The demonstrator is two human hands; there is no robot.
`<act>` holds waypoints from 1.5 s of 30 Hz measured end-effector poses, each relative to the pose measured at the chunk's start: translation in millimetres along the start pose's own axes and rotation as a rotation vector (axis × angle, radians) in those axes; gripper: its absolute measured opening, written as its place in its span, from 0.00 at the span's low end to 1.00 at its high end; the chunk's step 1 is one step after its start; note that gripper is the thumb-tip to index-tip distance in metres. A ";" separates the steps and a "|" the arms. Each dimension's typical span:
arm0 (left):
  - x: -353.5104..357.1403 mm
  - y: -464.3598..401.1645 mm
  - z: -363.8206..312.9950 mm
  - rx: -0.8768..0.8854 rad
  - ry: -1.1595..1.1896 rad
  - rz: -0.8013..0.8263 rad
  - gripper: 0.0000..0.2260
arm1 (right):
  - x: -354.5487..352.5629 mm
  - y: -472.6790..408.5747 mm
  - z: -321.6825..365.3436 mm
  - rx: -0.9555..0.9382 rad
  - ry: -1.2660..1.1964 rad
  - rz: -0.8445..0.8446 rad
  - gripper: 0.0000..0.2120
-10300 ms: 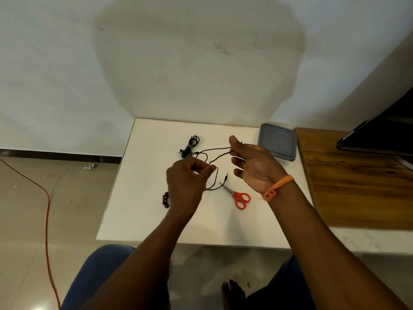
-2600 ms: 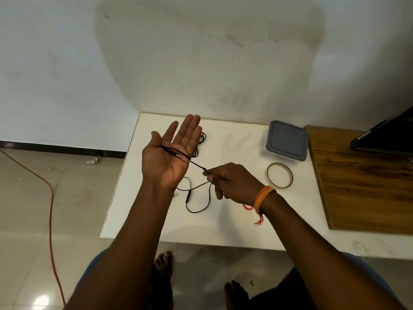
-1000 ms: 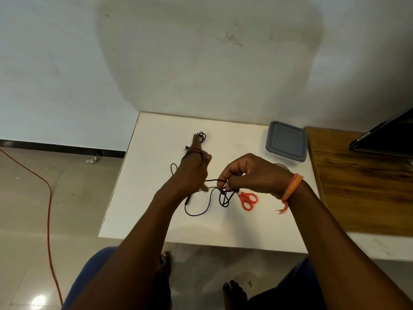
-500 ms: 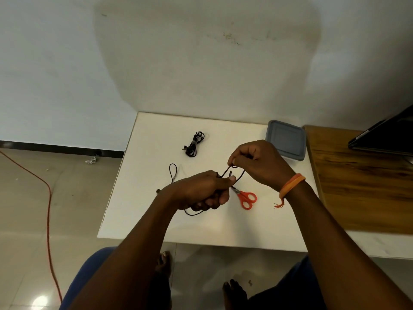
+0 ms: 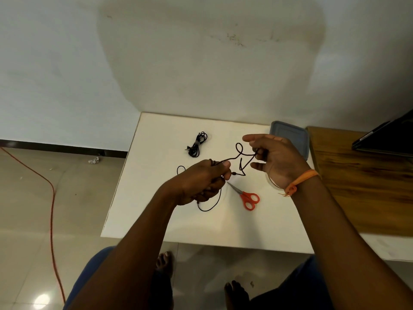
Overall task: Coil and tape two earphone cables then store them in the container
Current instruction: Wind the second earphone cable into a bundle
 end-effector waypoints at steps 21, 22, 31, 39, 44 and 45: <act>2.6 -11.5 14.5 -0.125 -0.992 -0.366 0.26 | 11.6 3.2 1.8 0.057 -0.569 0.295 0.12; 4.5 -12.8 16.2 -0.164 -1.038 -0.350 0.26 | 9.9 3.4 2.3 0.053 -0.594 0.289 0.12; 6.3 -18.9 33.0 -0.385 -1.032 -0.308 0.21 | -1.7 1.4 3.2 0.006 -0.357 0.076 0.11; 2.0 -26.7 34.5 -0.306 -0.712 -0.253 0.22 | 20.4 0.1 -12.1 -0.126 0.839 0.218 0.23; -3.2 -23.9 29.5 -0.250 -0.712 -0.324 0.22 | 22.1 -4.1 -15.7 -0.352 1.046 0.057 0.09; -2.8 -22.3 27.7 -0.248 -0.725 -0.336 0.22 | 20.0 -4.5 -15.1 -0.363 1.043 0.032 0.07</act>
Point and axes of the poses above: each hand's wrist, its own y-axis away from the middle knuckle, its own x-axis out of the palm, z = x × y, the point moved 2 cm from there along -y, towards the middle knuckle, and after that the axes turned 14 degrees about z, right-handed, at the moved point
